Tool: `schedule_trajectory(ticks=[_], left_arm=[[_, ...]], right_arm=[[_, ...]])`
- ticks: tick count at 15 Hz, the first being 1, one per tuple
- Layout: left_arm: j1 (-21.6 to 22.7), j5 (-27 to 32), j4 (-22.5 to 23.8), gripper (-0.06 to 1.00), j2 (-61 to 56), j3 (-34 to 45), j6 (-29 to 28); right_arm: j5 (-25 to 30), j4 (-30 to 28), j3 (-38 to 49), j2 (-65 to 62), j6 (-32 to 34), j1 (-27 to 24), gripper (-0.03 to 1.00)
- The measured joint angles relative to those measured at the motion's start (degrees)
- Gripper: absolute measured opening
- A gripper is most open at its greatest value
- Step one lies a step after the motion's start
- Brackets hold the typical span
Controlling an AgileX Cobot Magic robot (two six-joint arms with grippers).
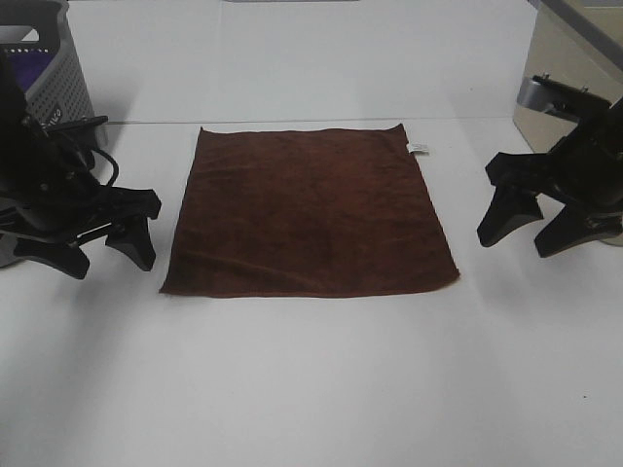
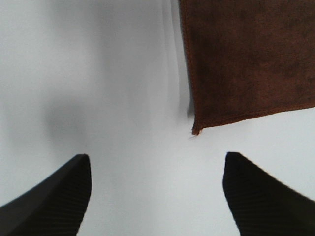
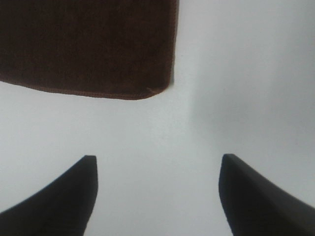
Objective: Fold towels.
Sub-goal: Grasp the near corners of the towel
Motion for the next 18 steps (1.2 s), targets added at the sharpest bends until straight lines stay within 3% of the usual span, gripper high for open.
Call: schedule_trajectory(ticks=[2,5,7,9,13,18], left_arm=[[2.75,-0.06,-5.44,0.69,0.11,0.0,4.01],[8.94,0.69,-20.74,0.69,0.23,0.0,16.39],[10.6,2.75,-30.6,0.69,3.78,0.0,26.3],[10.6,4.24,-36.73,0.69,8.48,0.0,31.97],[10.6,4.93,-47.56,0.69,13.81,0.0,40.68],[9.74,5.21,-52.31,0.68,15.76,-0.11,43.49]], right_arm=[[1.2,3.09,-0.29,3.5,-3.15,-0.63,0.68],[2.75,13.64,-0.34,7.39,-11.92,-5.39,0.68],[3.67,19.94,-0.4,10.77,-18.16,-7.33,0.68],[3.84,21.54,-0.4,13.81,-19.82,-7.33,0.68],[3.78,24.01,-1.72,18.45,-20.86,-7.33,0.68],[3.95,28.13,-3.32,21.72,-23.09,-7.16,0.67]])
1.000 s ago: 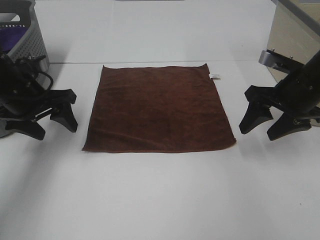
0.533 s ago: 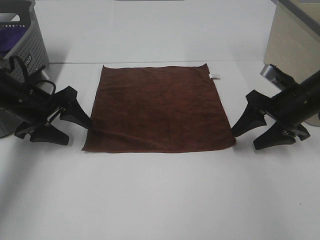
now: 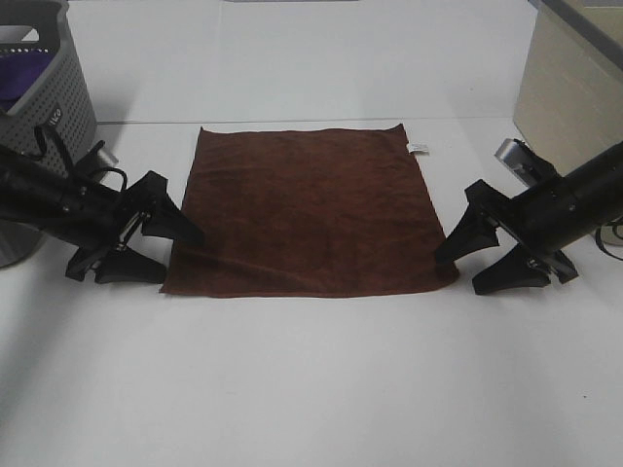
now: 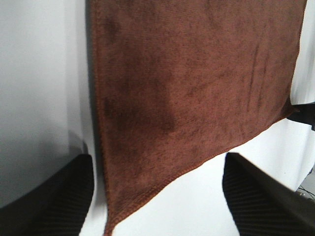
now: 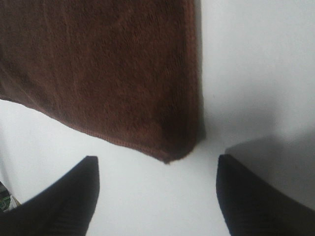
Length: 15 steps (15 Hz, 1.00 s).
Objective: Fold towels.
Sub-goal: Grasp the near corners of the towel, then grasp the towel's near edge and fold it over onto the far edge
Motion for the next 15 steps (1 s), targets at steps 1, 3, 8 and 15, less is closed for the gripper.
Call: schedule_trajectory(ticks=[1,3,8,15], left_arm=[[-1.26,-0.11,-0.86,0.68,0.52,-0.29,0.23],[-3.61,-0.52,-2.58,0.68,1.26,-0.69,0.46],[-4.41,-3.95,-1.66,0.16,2.35,-0.57,0.46],[-4.41,-1.66,2.75,0.02,2.12,-0.46,-2.23]], right_arm=[[0.23,0.4,-1.72,1.15,-0.06,0.92,0.66],[0.34,0.69,-4.93,2.98,0.23,4.41,0.65],[-1.66,-0.69,-7.05,4.93,4.07,7.79,0.28],[0.97,-6.3,-6.36,4.01,8.94,7.79,0.02]])
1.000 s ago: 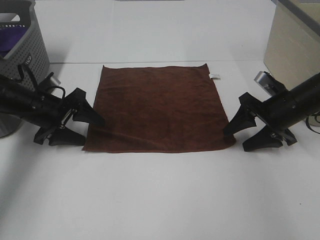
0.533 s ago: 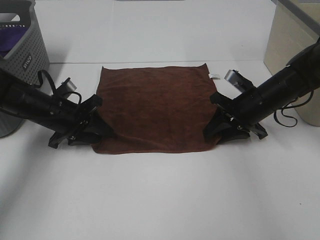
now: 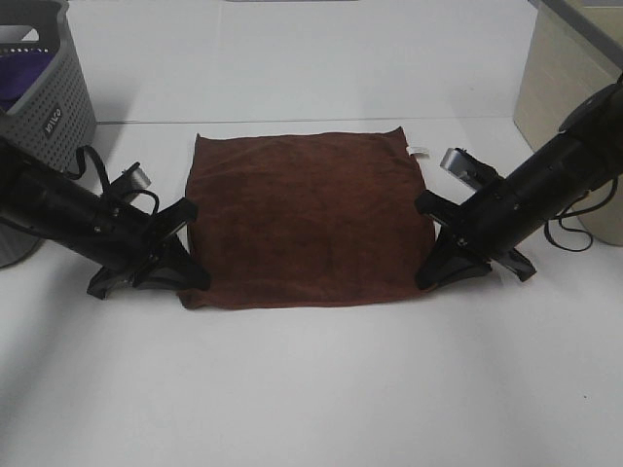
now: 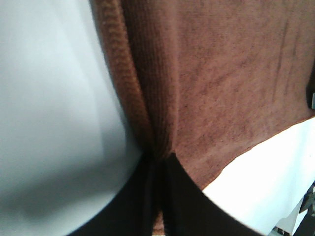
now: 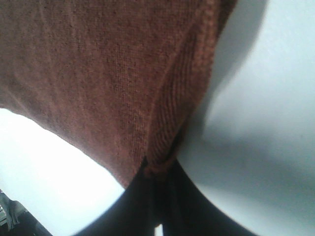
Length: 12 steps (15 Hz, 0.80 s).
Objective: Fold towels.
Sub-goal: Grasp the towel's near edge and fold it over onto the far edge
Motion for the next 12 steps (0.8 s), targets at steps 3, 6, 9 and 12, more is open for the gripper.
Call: schedule_trajectory(ticks=[3,6,9,12], left_arm=[[-0.4,3.32,12.55,0.02,-2.64,0.34,-11.23],[-1.09,6.25,19.77,0.02,-6.88,1.49,-19.94],[-1.15,7.79,21.2,0.02,-7.62,2.18,-21.26],[-1.15,7.51,21.43,0.02,-7.62,-0.46,-21.37]], right_arm=[[0.74,-5.73,4.13,-4.01,6.65,0.17,0.02],[2.58,-6.47,7.85,-7.68,10.89,0.52,0.02],[4.3,-6.65,8.54,-8.59,11.69,0.57,0.02],[4.7,-7.45,5.39,-8.59,11.69,0.63,0.02]])
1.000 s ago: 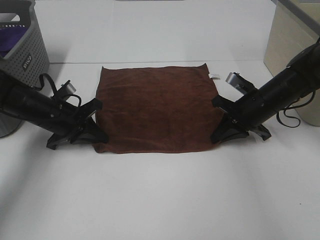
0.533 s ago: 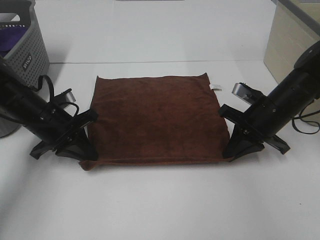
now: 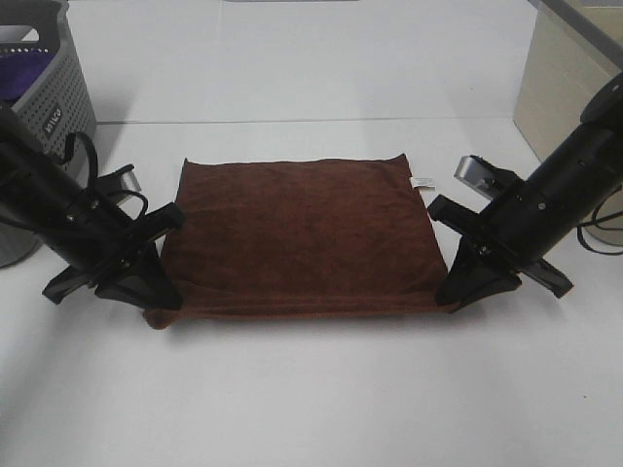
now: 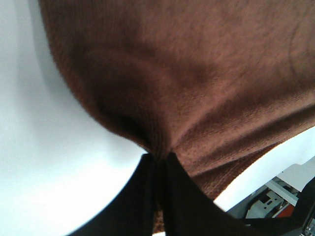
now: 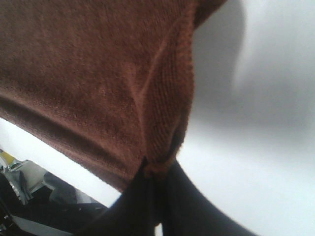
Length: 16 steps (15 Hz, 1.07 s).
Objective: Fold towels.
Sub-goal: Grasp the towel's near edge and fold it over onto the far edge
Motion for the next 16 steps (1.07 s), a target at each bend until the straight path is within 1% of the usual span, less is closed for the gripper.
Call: schedule_trajectory(ticks=[3,5,8,10,12,14,16], left_arm=[[0.0,-1.6,0.8,0.02,0.0,-7.56,0.0],[0.0,-5.21,0.86,0.02,0.0,-12.78,0.0],[0.0,-11.17,1.43,0.02,1.95,-19.42,0.0],[0.0,-12.26,1.83,0.02,6.42,-24.87,0.0],[0.0,-13.75,1.83,0.02,10.94,-29.85,0.0],[0.0,-15.41,1.95,0.02,14.15,-34.32,0.0],[0.0,-14.95,1.78,0.02,16.96,-37.3,0.0]], right_arm=[[0.4,-1.89,-10.6,0.06,0.0,0.0,0.02],[0.8,-3.04,-19.77,1.15,0.57,0.0,0.02],[3.67,-3.84,-35.29,8.48,2.18,0.0,0.02],[4.93,-4.64,-44.12,15.07,2.92,0.0,0.02],[4.87,-5.16,-50.88,20.28,3.04,0.0,0.02],[4.81,-5.67,-55.86,24.52,3.9,0.0,0.02],[3.72,-6.7,-58.16,26.99,4.41,0.0,0.02]])
